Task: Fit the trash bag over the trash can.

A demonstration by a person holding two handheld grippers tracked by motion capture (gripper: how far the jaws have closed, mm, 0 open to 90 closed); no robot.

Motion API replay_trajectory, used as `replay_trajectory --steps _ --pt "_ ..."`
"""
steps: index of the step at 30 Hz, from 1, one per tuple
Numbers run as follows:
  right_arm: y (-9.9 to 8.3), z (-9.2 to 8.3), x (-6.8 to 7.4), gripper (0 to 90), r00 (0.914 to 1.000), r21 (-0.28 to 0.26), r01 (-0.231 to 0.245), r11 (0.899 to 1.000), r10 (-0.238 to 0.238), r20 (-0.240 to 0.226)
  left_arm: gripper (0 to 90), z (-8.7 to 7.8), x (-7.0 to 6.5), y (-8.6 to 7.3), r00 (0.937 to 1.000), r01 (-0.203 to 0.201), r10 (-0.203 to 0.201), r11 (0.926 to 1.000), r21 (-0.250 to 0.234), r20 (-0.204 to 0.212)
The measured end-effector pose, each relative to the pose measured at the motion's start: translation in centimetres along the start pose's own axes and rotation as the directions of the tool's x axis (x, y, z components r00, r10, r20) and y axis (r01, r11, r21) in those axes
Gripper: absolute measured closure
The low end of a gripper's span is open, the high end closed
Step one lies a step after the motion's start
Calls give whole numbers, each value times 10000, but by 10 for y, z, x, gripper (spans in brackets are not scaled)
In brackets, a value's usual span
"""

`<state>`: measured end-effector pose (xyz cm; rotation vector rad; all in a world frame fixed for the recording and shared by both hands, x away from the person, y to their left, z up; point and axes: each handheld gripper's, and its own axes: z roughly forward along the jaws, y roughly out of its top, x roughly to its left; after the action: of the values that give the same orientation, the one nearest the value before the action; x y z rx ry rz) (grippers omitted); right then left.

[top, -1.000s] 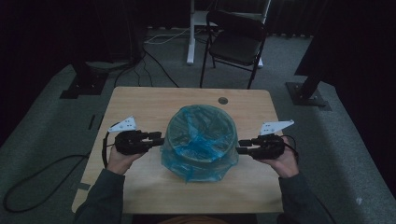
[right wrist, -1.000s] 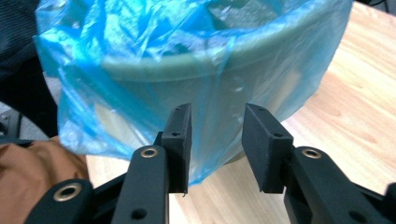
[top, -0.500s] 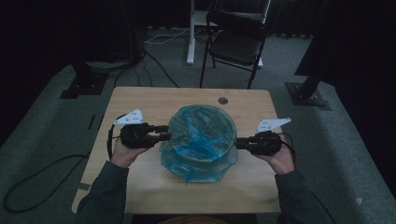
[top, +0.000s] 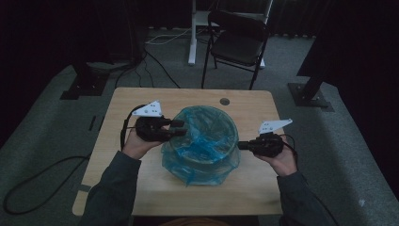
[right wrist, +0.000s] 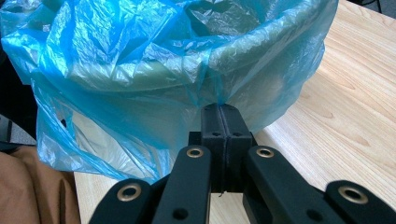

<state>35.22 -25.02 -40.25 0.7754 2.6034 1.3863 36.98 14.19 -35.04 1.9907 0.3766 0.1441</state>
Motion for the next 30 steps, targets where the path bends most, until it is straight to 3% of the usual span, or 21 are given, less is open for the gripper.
replay_trajectory --steps 12,16,21,25,27,30 --pt "-1 -3 0 900 10000 -110 4 9999 -5 -48 609 31 -5 19 9970 -657 618 9941 868 471" --pt "-1 -3 1 900 10000 -110 18 9999 -19 -69 608 41 -6 24 9949 -1002 969 9843 1453 295" --pt "-1 -2 1 900 9999 -79 33 10000 -34 -114 605 48 -4 31 9942 -1072 1042 9821 1546 274" --pt "-1 -3 1 900 9999 -85 46 10000 -47 -118 605 56 -3 35 9930 -1180 1160 9768 1789 215" --pt "-1 -3 1 900 9999 -100 40 9999 -42 -120 605 60 -5 37 9909 -1308 1342 9721 1949 -45" --pt "-2 -3 0 900 9999 -100 36 9999 -37 -120 605 64 -5 40 9903 -1365 1393 9699 2015 7"
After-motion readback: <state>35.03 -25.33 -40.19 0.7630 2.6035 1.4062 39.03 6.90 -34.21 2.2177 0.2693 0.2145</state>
